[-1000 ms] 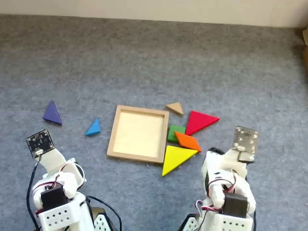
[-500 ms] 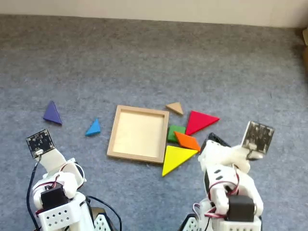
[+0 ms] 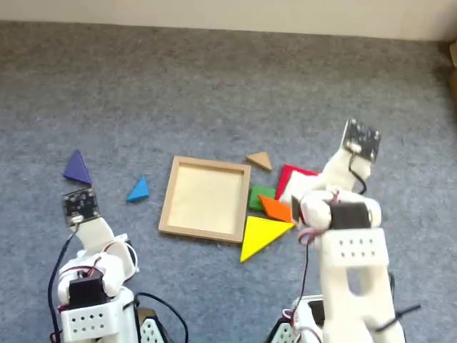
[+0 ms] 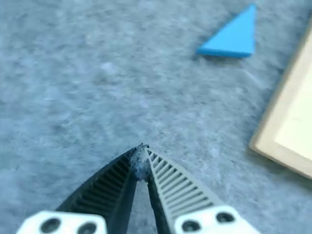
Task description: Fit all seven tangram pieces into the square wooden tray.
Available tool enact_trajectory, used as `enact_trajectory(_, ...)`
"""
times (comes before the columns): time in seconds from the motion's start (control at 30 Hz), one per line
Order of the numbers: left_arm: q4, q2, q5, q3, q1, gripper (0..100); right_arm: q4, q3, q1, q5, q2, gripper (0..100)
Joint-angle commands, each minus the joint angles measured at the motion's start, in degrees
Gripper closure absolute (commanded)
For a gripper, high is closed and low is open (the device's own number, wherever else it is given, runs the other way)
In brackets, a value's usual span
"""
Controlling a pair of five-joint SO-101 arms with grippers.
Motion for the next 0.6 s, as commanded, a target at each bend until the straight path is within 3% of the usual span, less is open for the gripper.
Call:
enact_trajectory(0.0, 0.0, -2.07, 0.44, 1.1, 4.0, 99, -0.92, -7.08, -0.48, -5.45, 5.49, 87.5)
enact_trajectory(0.13, 0.0, -2.07, 0.44, 1.1, 4.35, 99, -1.27, -9.98, -0.57, -9.85, 11.38, 79.9)
enact_trajectory(0.3, 0.0, -2.15, 0.44, 1.1, 4.44, 99, -1.54, -14.9, -3.91, -12.4, 19.12, 79.3)
enact_trajectory(0.57, 0.09, -2.24, 0.44, 1.1, 4.44, 99, -10.07, -20.35, -5.76, -13.36, 32.31, 79.3)
